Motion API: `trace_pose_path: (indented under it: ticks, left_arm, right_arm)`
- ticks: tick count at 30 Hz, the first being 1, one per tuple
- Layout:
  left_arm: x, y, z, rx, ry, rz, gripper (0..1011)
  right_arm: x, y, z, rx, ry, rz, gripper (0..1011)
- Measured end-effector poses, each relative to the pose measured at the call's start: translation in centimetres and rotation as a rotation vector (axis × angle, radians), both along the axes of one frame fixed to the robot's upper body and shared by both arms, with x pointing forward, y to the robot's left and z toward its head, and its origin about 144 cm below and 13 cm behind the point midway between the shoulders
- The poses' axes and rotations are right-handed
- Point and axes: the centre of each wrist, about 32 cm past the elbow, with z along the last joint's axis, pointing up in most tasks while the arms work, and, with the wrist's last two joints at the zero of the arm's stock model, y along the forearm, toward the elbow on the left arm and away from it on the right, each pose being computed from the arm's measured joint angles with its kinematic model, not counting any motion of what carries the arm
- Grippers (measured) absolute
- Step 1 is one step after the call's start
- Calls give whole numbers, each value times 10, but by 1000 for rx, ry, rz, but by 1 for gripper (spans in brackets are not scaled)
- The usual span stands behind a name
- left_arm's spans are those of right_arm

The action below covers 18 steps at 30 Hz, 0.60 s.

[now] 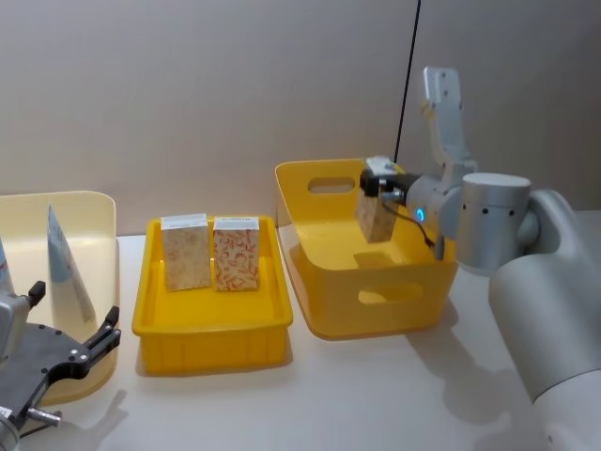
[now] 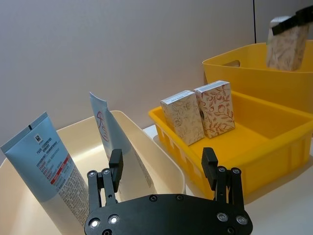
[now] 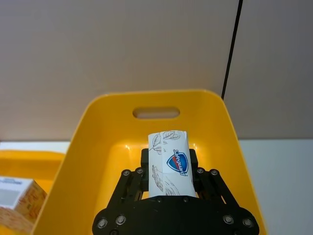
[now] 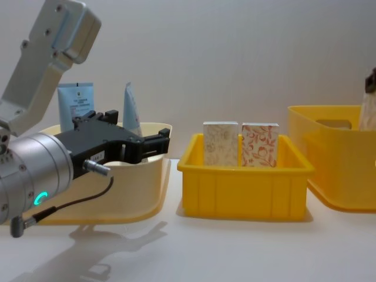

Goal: Bimanual collaborative sorting of washing and personal care products

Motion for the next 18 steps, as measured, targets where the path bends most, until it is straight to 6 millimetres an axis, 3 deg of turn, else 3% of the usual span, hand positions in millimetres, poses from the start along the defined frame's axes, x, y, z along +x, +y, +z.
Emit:
trace_pose_path:
  ticks: [6,18]
  left_arm:
    - [0,0,0,0,0,0,1003]
    - [0,0,0,0,0,0,1003]
  right_arm:
    - [5,0,-10,-3,81,2,406]
    - [9,1,-19,-5,156,7,770]
